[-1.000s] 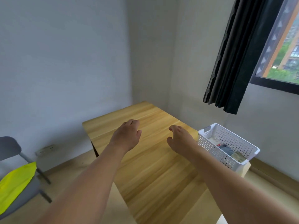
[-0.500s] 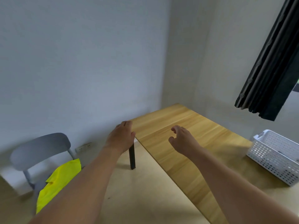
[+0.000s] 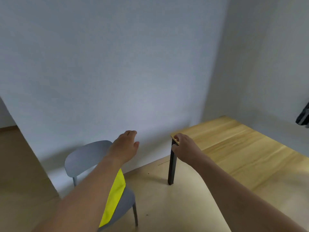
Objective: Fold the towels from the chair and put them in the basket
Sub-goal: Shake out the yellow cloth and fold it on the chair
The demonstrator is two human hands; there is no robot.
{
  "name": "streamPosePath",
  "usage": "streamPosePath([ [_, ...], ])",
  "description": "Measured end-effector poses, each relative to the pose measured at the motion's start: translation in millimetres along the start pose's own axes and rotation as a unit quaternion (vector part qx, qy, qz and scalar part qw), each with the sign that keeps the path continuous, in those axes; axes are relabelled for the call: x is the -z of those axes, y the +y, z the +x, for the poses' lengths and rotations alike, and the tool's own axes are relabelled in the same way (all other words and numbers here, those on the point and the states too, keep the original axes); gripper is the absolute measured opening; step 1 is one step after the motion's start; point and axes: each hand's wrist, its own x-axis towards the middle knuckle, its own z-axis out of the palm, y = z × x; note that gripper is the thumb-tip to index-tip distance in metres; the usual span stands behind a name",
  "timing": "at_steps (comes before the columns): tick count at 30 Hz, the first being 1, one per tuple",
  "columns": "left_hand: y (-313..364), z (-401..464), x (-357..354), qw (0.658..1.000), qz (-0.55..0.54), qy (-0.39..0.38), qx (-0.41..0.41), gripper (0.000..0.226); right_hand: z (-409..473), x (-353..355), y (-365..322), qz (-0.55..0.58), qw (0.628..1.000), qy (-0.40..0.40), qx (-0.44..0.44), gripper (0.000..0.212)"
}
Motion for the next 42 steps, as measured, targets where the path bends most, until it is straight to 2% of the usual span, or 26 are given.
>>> streamPosePath([
  [5, -134.2, 26.3, 14.2, 0.998, -0.037, -0.048, 0.035, 0.044, 37.9, -85.0, -87.6, -0.003, 0.999, -0.035, -0.015, 0.049],
  [8, -187.6, 50.0, 19.0, 0.994, -0.045, -0.077, 0.058, 0.043, 59.5, -110.1, -117.2, -0.012, 0.998, -0.045, -0.038, 0.048],
  [13, -232.8, 103.7, 9.8, 0.989, -0.072, -0.118, 0.047, 0.041, 113.8, -136.6, -123.8, -0.014, 0.995, -0.029, -0.095, 0.046],
  [21, -340.4, 160.6, -35.5, 0.979, -0.021, -0.195, 0.059, 0.022, 205.7, -255.1, -142.5, 0.057, 0.98, -0.1, -0.161, 0.043],
  [26, -402.6, 187.5, -119.3, 0.942, 0.004, -0.334, 0.037, 0.016, 256.7, -346.5, -132.1, 0.052, 0.962, -0.132, -0.234, 0.043],
  [28, -430.4, 191.4, -175.3, 0.92, 0.013, -0.389, 0.035, 0.026, 279.5, -392.8, -114.3, 0.052, 0.954, -0.131, -0.264, 0.042],
  [31, -475.8, 187.1, -255.5, 0.894, 0.024, -0.442, 0.075, 0.035, 314.2, -474.0, -81.5, 0.058, 0.941, -0.148, -0.298, 0.042],
  [33, -506.0, 184.0, -307.7, 0.89, 0.02, -0.445, 0.098, 0.036, 335.8, -530.9, -55.4, 0.067, 0.936, -0.161, -0.307, 0.043],
  [38, -561.2, 175.5, -434.4, 0.919, 0.029, -0.356, 0.166, 0.039, 379.8, -669.7, 9.6, 0.096, 0.927, -0.169, -0.321, 0.046],
  [42, -584.1, 163.7, -495.3, 0.963, 0.075, -0.235, 0.11, 0.035, 389.7, -746.5, 45.4, 0.15, 0.916, -0.15, -0.341, 0.053],
])
